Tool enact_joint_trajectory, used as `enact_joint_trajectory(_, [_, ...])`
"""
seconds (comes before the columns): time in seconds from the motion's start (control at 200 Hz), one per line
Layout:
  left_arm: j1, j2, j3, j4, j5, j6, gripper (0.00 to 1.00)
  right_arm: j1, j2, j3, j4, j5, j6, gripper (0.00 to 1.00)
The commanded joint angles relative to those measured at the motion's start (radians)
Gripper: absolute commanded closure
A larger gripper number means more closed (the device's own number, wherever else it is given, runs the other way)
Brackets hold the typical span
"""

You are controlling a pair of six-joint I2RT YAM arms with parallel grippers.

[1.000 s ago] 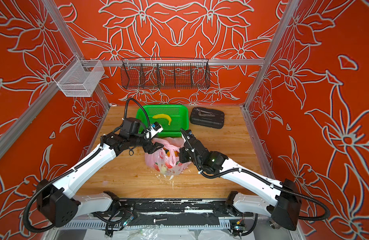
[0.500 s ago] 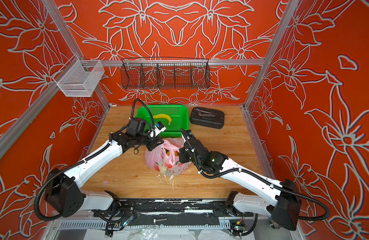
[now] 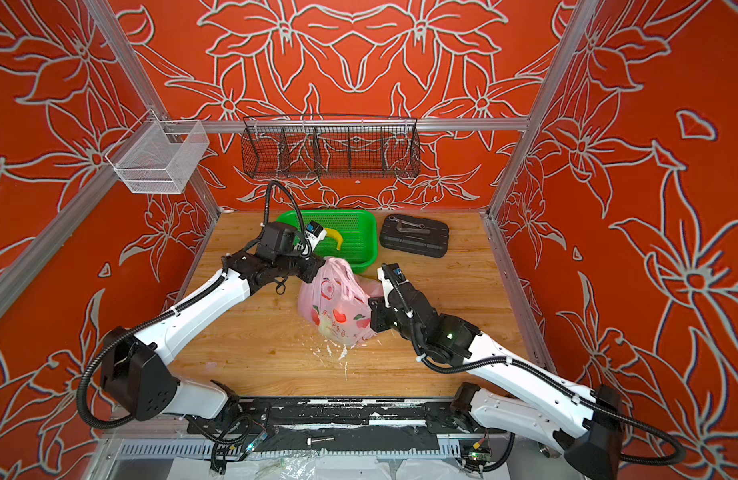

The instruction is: Untie the knot of the plastic bag and take out the fruit

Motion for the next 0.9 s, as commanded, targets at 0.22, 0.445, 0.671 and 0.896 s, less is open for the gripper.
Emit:
enact_joint_trajectory(0.22, [0.000, 0.018, 0.072, 0.025, 0.024, -0.111, 1.00, 0.000, -0.099, -0.165, 0.091, -0.348, -0.067, 0.78])
enact_joint_trajectory(0.445, [0.000, -0.026, 0.021, 0.035, 0.005, -0.138, 0.90, -0.001, -0.089, -0.139, 0.034, -0.278, -0.107, 0.64])
enact_joint_trajectory(0.671, [0.000, -0.151, -0.059, 0.036, -0.003, -0.197, 0.67, -0.002, -0.132, -0.057, 0.073, -0.084, -0.153, 0.46])
enact_joint_trajectory(0.896, [-0.001, -0.252, -0.083, -0.042, -0.018, -0.376, 0.55, -0.037, -0.059, 0.089, 0.099, 0.053, -0.190, 0.39])
